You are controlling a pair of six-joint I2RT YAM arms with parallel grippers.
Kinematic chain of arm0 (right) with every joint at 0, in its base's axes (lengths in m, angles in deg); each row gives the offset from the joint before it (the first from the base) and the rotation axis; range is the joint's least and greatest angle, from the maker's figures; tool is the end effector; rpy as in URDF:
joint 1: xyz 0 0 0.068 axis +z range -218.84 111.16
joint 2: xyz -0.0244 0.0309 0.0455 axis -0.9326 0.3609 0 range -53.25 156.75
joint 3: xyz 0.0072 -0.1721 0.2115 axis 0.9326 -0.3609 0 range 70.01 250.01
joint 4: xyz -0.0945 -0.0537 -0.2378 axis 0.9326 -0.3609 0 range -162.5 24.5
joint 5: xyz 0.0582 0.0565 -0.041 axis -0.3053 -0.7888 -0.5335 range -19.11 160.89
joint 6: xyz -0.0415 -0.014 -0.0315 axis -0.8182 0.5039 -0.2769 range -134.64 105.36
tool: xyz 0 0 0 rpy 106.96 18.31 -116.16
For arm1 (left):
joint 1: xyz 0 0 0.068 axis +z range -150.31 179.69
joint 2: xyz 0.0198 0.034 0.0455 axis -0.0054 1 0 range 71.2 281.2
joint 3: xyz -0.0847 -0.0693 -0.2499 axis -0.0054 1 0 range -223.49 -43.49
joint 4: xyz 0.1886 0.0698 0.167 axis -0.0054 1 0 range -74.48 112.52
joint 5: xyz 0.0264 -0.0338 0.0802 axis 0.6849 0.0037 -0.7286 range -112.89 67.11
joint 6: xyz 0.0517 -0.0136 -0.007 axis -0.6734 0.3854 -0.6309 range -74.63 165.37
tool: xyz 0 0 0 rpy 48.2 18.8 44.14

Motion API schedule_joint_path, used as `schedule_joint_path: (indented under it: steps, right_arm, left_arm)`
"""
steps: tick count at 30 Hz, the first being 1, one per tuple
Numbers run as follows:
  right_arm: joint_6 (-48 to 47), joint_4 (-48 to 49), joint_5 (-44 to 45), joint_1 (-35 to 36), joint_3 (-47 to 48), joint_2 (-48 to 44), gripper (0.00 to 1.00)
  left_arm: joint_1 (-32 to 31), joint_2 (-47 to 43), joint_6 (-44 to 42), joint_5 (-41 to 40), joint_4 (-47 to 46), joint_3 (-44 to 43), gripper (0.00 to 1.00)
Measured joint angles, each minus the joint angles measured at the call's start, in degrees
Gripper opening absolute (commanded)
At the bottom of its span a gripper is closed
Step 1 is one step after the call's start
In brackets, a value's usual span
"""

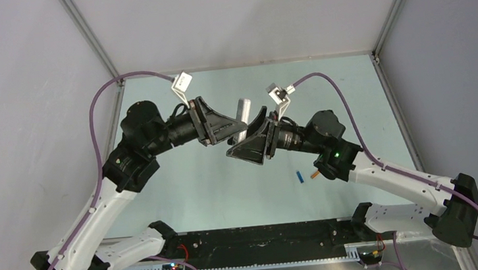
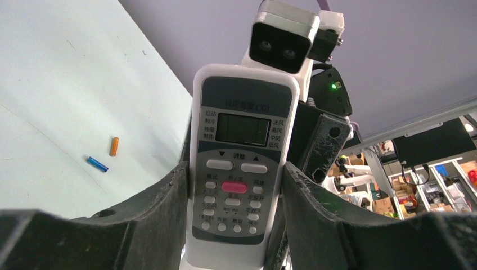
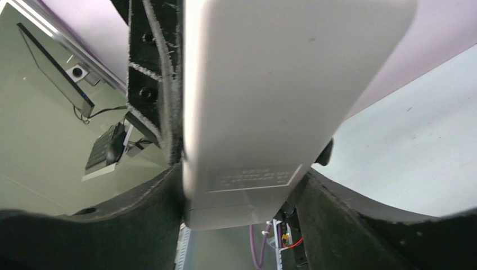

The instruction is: Load the batteries into the remote control

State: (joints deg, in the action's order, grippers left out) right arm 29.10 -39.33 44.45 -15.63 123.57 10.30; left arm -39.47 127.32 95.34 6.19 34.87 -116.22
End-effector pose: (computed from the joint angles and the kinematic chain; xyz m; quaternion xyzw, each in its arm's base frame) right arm 0.1406 0.2144 0.3959 -0.2305 0.5676 0.6738 0.4132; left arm 0.1405 -0.1370 0.4551 0.1064 0.7139 -0.5981 0.3483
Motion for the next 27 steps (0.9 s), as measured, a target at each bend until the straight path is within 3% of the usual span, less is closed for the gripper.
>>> schedule_joint_path:
  steps: [4, 10, 16, 21, 27]
  right_arm:
    - [0.68, -0.59, -0.17, 0.24, 0.22, 0.00, 0.54]
    - [-2.93, -4.33, 0.35, 1.75, 0.74, 0.00, 0.39]
    - [-11.08, -15.02, 5.20, 3.87, 3.06, -0.02, 0.36]
    - [-16.70, -22.12, 10.16, 4.90, 3.26, -0.35, 0.36]
    - [-24.28, -30.12, 17.38, 7.72, 4.13, -1.09, 0.36]
  left_arm:
    - [0.00, -0.72, -0.66, -0.42, -0.74, 1.05, 0.45]
    - [-0.11, -3.30, -4.20, -0.90, -1.27, 3.98, 0.70]
    - [0.09, -4.96, -11.56, -2.91, 0.79, 4.96, 0.94]
    - [0.09, -6.08, -16.22, -4.94, 3.28, 4.96, 0.99]
    - [0.11, -6.93, -18.97, -7.69, 5.73, 4.96, 0.95]
